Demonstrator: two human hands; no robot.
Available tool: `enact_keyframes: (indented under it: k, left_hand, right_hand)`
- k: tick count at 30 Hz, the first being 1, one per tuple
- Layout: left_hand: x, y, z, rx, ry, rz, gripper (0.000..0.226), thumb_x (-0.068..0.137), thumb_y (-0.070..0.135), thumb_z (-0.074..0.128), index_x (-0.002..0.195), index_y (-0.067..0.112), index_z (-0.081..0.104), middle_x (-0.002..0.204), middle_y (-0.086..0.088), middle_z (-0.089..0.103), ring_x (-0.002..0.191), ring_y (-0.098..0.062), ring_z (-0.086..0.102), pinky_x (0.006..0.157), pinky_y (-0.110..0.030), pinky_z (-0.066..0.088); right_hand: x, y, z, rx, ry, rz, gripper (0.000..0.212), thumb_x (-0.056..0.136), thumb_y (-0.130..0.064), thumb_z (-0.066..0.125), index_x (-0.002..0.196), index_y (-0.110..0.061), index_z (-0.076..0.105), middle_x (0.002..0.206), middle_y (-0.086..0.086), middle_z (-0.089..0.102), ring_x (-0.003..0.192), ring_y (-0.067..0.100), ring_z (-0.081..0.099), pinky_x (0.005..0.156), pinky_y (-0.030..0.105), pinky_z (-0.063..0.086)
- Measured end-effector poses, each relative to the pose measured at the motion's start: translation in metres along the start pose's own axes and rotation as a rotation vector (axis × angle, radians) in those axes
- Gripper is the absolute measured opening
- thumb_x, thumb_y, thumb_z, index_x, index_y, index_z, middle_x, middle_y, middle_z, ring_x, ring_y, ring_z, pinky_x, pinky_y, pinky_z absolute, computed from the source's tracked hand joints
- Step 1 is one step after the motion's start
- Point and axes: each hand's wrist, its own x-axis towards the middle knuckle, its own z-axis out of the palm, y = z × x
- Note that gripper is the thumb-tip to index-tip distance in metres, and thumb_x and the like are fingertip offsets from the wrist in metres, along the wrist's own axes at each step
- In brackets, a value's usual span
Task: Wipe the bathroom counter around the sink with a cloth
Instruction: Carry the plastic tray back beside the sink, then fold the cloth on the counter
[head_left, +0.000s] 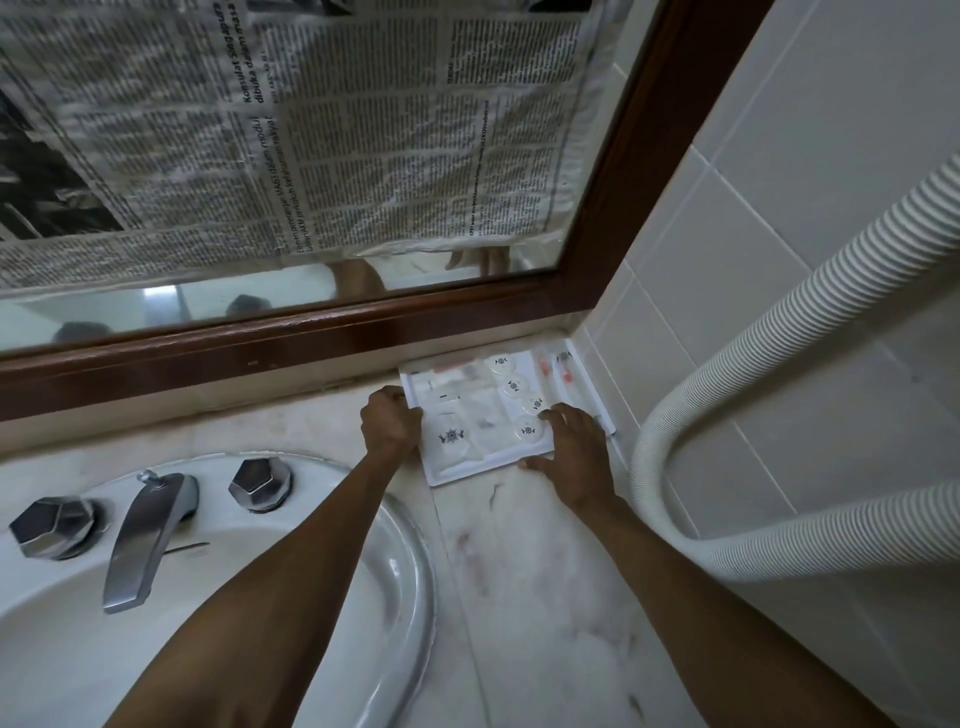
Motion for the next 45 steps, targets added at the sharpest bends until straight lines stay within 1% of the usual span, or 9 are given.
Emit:
enact_keyframes:
  k: [8, 11, 15, 20, 22, 28, 33, 38, 45]
  left_hand:
    - [-0.010, 0.001, -0.026, 0.124, -0.115, 0.072, 0.047, 0.092, 0.022, 0.067, 0.134, 0.004, 0.057, 0.118, -0.016, 0.072, 0.119, -0.031, 0.062, 0.101, -0.034, 0.047]
    - [-0.027, 0.003, -0.057, 0.212, -0.103, 0.198, 0.040, 0.094, 0.027, 0.065, 0.129, 0.007, 0.062, 0.112, -0.013, 0.073, 0.109, -0.031, 0.065, 0.095, -0.036, 0.050]
    - [-0.057, -0.008, -0.118, 0.250, -0.095, 0.315, 0.028, 0.094, 0.026, 0.064, 0.118, 0.012, 0.067, 0.100, -0.007, 0.074, 0.084, -0.027, 0.072, 0.086, -0.038, 0.055]
    - [-0.099, -0.044, -0.209, 0.276, 0.008, 0.360, 0.020, 0.095, 0.023, 0.058, 0.112, 0.020, 0.068, 0.095, 0.003, 0.073, 0.085, -0.021, 0.070, 0.072, -0.025, 0.053]
    - [-0.116, -0.062, -0.249, 0.297, 0.067, 0.366, 0.022, 0.096, 0.026, 0.057, 0.115, 0.021, 0.068, 0.097, 0.007, 0.073, 0.089, -0.018, 0.069, 0.074, -0.026, 0.053]
    - [-0.154, -0.134, -0.372, 0.289, 0.185, 0.331, 0.022, 0.095, 0.029, 0.058, 0.112, 0.024, 0.070, 0.100, 0.006, 0.074, 0.093, -0.017, 0.068, 0.082, -0.033, 0.055]
    - [-0.183, -0.203, -0.466, 0.322, 0.277, 0.250, 0.027, 0.092, 0.028, 0.053, 0.113, 0.028, 0.069, 0.103, 0.007, 0.074, 0.093, -0.018, 0.067, 0.085, -0.038, 0.054]
    - [-0.203, -0.269, -0.544, 0.343, 0.349, 0.194, 0.026, 0.091, 0.024, 0.056, 0.114, 0.026, 0.070, 0.104, 0.006, 0.073, 0.101, -0.018, 0.065, 0.087, -0.036, 0.053]
    - [-0.189, -0.334, -0.616, 0.361, 0.384, 0.026, 0.028, 0.092, 0.030, 0.055, 0.118, 0.028, 0.066, 0.109, 0.004, 0.072, 0.105, -0.024, 0.063, 0.080, -0.032, 0.046]
  right_hand:
    - [0.003, -0.023, -0.009, -0.082, -0.093, -0.016, 0.073, 0.064, -0.027, 0.088, 0.129, -0.013, 0.058, 0.135, 0.008, 0.053, 0.126, 0.031, 0.048, 0.101, 0.044, 0.039]
    - [0.002, -0.048, -0.014, -0.087, -0.146, -0.057, 0.065, 0.068, -0.016, 0.081, 0.128, -0.014, 0.056, 0.136, 0.010, 0.049, 0.127, 0.032, 0.047, 0.102, 0.040, 0.036]
    - [0.004, -0.115, -0.025, -0.015, -0.258, -0.081, 0.052, 0.078, -0.015, 0.072, 0.128, -0.016, 0.055, 0.136, 0.007, 0.051, 0.126, 0.028, 0.046, 0.103, 0.036, 0.034]
    - [-0.001, -0.221, -0.030, 0.098, -0.309, -0.193, 0.041, 0.084, -0.020, 0.066, 0.124, -0.020, 0.058, 0.133, 0.004, 0.057, 0.120, 0.025, 0.054, 0.093, 0.035, 0.044]
    - [-0.010, -0.271, -0.031, 0.121, -0.295, -0.267, 0.039, 0.084, -0.020, 0.066, 0.123, -0.019, 0.060, 0.132, 0.003, 0.059, 0.119, 0.025, 0.056, 0.092, 0.036, 0.046]
    - [-0.065, -0.412, -0.014, 0.221, -0.284, -0.416, 0.028, 0.083, -0.024, 0.069, 0.110, -0.018, 0.063, 0.113, 0.002, 0.069, 0.098, 0.024, 0.064, 0.083, 0.037, 0.053]
    - [-0.128, -0.503, 0.020, 0.229, -0.399, -0.417, 0.021, 0.079, -0.037, 0.062, 0.101, -0.034, 0.063, 0.104, -0.011, 0.069, 0.097, 0.020, 0.064, 0.093, 0.044, 0.050]
    - [-0.178, -0.574, 0.058, 0.228, -0.488, -0.472, 0.033, 0.083, -0.027, 0.064, 0.115, -0.022, 0.061, 0.106, -0.004, 0.070, 0.100, 0.022, 0.063, 0.082, 0.034, 0.050]
    - [-0.201, -0.650, 0.110, 0.169, -0.625, -0.426, 0.040, 0.084, -0.034, 0.066, 0.120, -0.022, 0.057, 0.107, -0.003, 0.071, 0.104, 0.023, 0.064, 0.086, 0.036, 0.051]
